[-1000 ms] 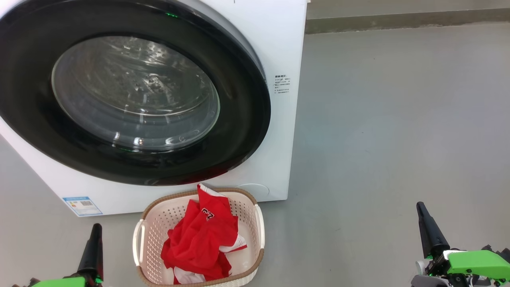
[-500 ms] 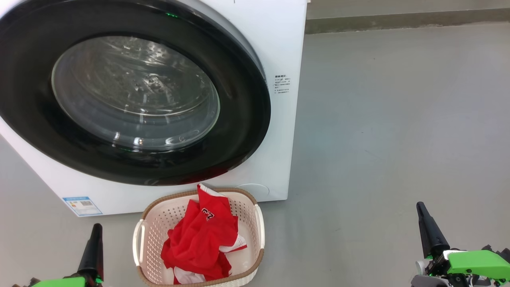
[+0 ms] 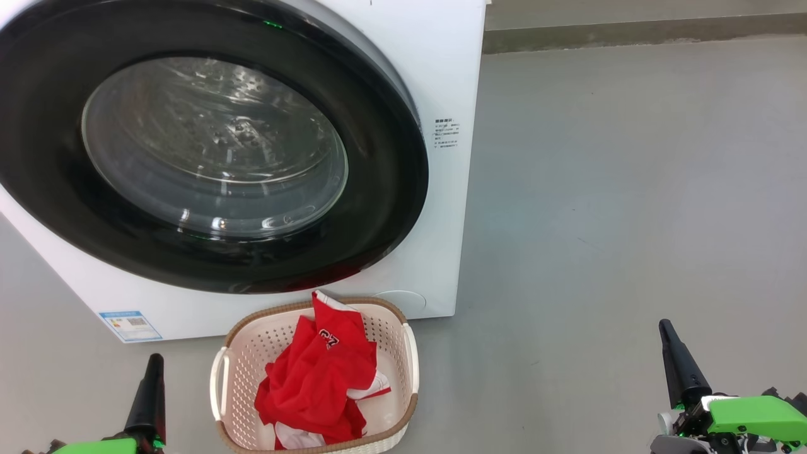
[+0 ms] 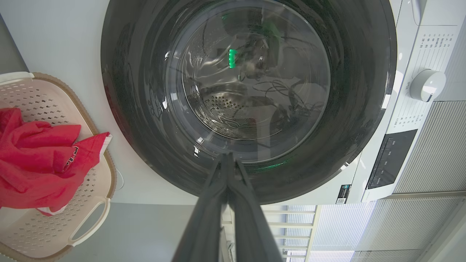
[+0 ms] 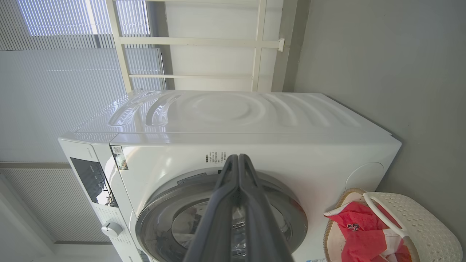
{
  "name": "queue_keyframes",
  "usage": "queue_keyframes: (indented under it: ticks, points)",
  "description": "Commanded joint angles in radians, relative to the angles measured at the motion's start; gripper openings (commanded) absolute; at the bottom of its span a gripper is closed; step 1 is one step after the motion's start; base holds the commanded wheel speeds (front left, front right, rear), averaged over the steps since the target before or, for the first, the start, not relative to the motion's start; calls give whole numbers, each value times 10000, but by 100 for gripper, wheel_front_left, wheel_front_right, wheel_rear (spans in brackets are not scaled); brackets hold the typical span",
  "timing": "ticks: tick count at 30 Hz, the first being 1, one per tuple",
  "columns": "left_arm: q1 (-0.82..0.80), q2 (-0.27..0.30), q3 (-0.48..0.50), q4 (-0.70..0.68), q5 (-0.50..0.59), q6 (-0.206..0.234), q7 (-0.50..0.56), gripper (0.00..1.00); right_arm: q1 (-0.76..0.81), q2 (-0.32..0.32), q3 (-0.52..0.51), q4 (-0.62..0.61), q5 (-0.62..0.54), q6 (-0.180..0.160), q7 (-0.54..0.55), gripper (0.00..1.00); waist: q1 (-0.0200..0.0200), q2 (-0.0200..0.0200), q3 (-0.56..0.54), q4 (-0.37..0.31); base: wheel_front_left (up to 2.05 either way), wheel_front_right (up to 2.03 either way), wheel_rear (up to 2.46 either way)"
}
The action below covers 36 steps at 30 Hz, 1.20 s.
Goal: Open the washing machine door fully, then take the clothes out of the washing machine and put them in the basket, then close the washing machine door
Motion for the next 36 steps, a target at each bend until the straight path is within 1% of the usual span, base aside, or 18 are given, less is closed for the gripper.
queue_keyframes:
  ticks: [1, 36]
  points:
    - [-383, 169, 353, -224, 14, -33, 41, 0, -265, -33, 238, -303, 39, -11, 79, 0, 0, 0, 0, 0, 0, 0, 0]
    - [-386, 149, 383, -224, 39, -33, 65, 0, -265, -33, 240, -303, 40, -11, 78, 0, 0, 0, 0, 0, 0, 0, 0]
